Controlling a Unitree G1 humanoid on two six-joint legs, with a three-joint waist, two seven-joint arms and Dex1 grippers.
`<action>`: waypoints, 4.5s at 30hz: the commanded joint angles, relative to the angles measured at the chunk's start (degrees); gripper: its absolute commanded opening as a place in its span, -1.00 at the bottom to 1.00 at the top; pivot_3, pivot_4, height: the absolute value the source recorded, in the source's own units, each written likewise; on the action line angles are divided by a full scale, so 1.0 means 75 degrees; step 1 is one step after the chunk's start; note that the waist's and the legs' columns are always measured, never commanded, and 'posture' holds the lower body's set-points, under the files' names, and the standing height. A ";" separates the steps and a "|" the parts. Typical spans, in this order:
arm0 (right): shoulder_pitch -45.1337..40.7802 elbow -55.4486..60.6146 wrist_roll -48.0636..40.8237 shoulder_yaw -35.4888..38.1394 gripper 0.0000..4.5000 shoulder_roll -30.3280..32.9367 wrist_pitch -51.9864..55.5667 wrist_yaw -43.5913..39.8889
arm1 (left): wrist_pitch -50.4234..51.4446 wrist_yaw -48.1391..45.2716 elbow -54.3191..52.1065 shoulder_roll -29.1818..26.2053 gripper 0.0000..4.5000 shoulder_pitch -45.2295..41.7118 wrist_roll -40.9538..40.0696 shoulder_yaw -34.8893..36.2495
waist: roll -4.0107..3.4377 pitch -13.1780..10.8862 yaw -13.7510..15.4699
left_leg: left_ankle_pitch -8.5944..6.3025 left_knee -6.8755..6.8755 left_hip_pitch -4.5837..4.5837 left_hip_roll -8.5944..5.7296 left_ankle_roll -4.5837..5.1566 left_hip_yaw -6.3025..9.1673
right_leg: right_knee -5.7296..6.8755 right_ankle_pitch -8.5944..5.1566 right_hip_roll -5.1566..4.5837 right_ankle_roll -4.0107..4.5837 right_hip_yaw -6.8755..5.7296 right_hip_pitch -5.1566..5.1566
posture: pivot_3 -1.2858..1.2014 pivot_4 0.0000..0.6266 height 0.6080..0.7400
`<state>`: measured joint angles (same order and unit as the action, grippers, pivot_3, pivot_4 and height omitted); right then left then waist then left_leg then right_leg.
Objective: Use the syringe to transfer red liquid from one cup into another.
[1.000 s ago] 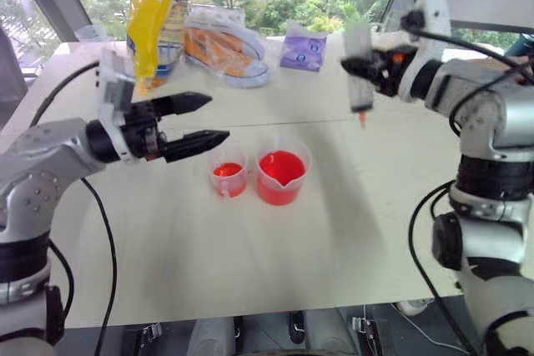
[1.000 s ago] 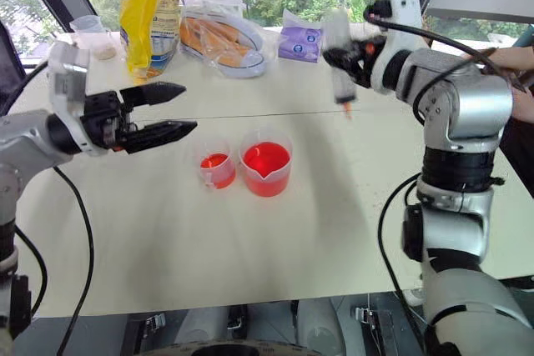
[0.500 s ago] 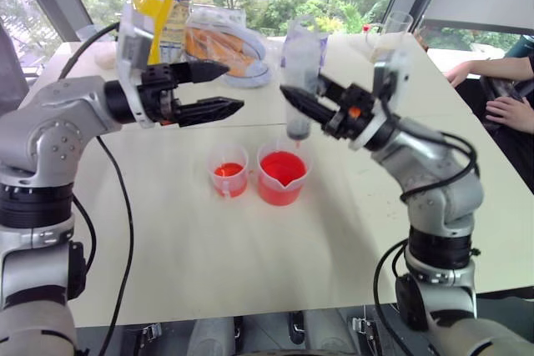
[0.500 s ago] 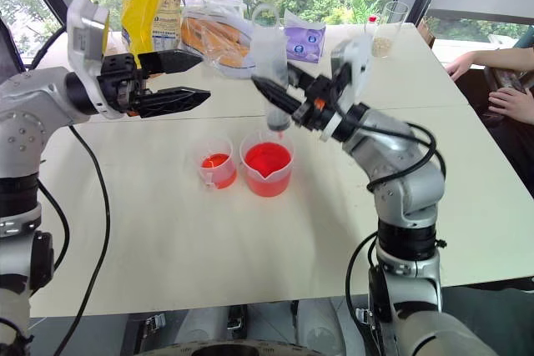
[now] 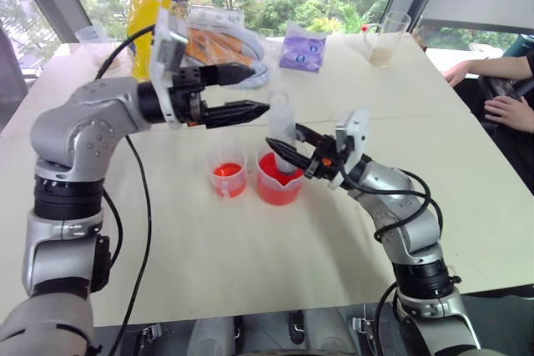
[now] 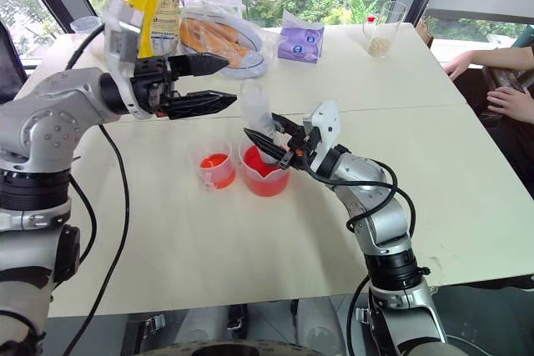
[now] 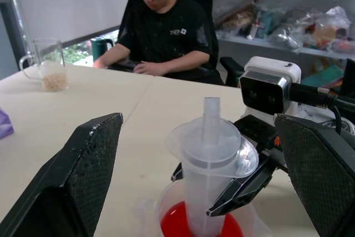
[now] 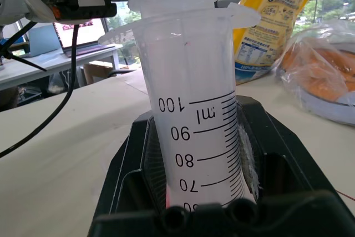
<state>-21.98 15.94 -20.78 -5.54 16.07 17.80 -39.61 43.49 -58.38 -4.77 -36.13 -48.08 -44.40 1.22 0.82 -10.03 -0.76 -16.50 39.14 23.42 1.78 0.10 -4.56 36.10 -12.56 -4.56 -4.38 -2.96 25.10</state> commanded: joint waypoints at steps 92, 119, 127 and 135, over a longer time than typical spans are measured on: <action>-0.1952 0.0500 -0.1341 0.0610 -0.39 0.0168 0.1339 0.0336 | 0.0381 -0.0120 0.0120 -0.1428 0.98 0.0057 -0.0353 0.1913 | -0.0001 -0.0001 -0.0027 | 0.0002 0.0001 -0.0005 0.0005 -0.0003 0.0003 | 0.0010 0.0000 0.0001 0.0000 -0.0002 0.0002 | 0.03 -0.52 1.00; -0.2712 -0.2401 -0.0371 -0.0800 -0.39 -0.1630 -0.0313 -0.0744 | 0.1092 0.1220 -0.0756 -0.1259 0.98 -0.0083 -0.1670 0.2195 | 0.0004 0.0000 -0.0020 | 0.0008 0.0002 -0.0004 0.0004 -0.0013 0.0005 | 0.0011 0.0001 -0.0003 0.0001 -0.0002 -0.0004 | 0.03 -0.52 1.00; -0.2616 -0.2335 -0.0239 -0.0810 -0.39 -0.1659 -0.0315 -0.0746 | 0.0990 0.1346 -0.0661 -0.1048 0.76 -0.0122 -0.1552 0.1931 | 0.0003 0.0000 -0.0045 | 0.0011 0.0000 -0.0005 0.0005 -0.0018 0.0004 | 0.0013 0.0001 0.0001 0.0001 -0.0002 0.0000 | 0.03 -0.52 1.00; -0.2589 -0.2310 -0.0202 -0.0792 -0.39 -0.1682 -0.0286 -0.0748 | 0.1022 0.1317 -0.0729 -0.1128 -0.89 -0.0021 -0.1538 0.1942 | 0.0003 0.0000 -0.0034 | 0.0011 0.0000 -0.0005 0.0005 -0.0018 0.0004 | 0.0012 0.0001 0.0000 0.0001 -0.0002 -0.0001 | 0.03 -0.52 1.00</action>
<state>-40.93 -3.11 -21.63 -11.93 4.17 16.61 -45.20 52.05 -48.34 -9.06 -43.82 -47.70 -55.93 14.77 0.85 -10.02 -1.01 -16.42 39.15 23.38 1.82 -0.03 -4.53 36.19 -12.56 -4.56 -4.37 -2.97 25.10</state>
